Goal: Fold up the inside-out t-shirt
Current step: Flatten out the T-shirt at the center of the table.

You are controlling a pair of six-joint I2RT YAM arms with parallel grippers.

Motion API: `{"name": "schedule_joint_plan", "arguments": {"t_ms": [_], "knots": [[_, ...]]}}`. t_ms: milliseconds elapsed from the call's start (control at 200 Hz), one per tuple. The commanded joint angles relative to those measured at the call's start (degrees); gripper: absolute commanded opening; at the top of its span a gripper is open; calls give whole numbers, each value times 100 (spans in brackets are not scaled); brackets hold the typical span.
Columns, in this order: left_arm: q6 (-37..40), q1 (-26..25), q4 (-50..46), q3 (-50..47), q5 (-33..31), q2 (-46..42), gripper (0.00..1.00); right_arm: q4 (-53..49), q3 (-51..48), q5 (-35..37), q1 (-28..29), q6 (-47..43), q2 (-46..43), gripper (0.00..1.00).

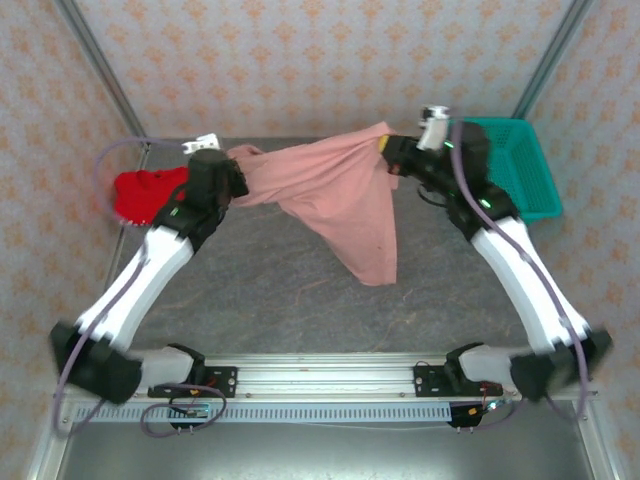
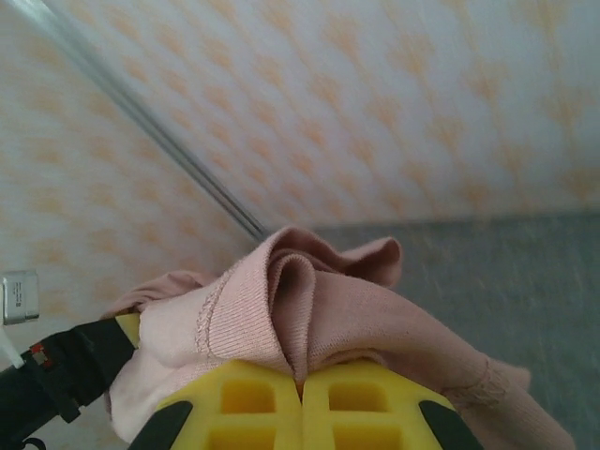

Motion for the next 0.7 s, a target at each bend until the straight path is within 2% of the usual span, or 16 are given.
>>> {"name": "schedule_joint_plan", "arguments": {"t_ms": [0,65,110,170,275,305,405,460,510,575,696], "knots": [[-93,453,-673,802,-208,1305,34,-863,863,1203,24,-99,1642,17],[2,419,-944,1145,-86,1663,43,-1572,1385,2133,-5,-646,2182,38],[16,346,-776,906,116,1476,50,-1774,1315,2397,-17,-928,2235,47],[-86,239,-523,300,448,995,62,-1727,700,2165,-6,-1067,1976,57],[-380,-38,-27,-912,1073,66,74,-1460,-917,1688,154,-825,1243,71],[-418,-180,128,-1199,1182,-129,80,-1389,-1376,1630,227,-676,1061,72],[-506,-713,558,-1783,1600,-385,83,-1122,-2535,1192,417,-167,737,73],[-530,-1063,700,-1868,1775,-311,83,-1080,-2778,1131,455,-71,696,73],[-422,-1547,987,-1965,1810,-198,83,-1166,-2743,1443,403,-176,644,72],[-205,-2373,1466,-2081,1601,93,83,-1165,-2454,1580,49,-329,615,72],[539,-3679,1590,-1495,990,1191,83,-667,-2013,857,-909,-83,774,69]]}}
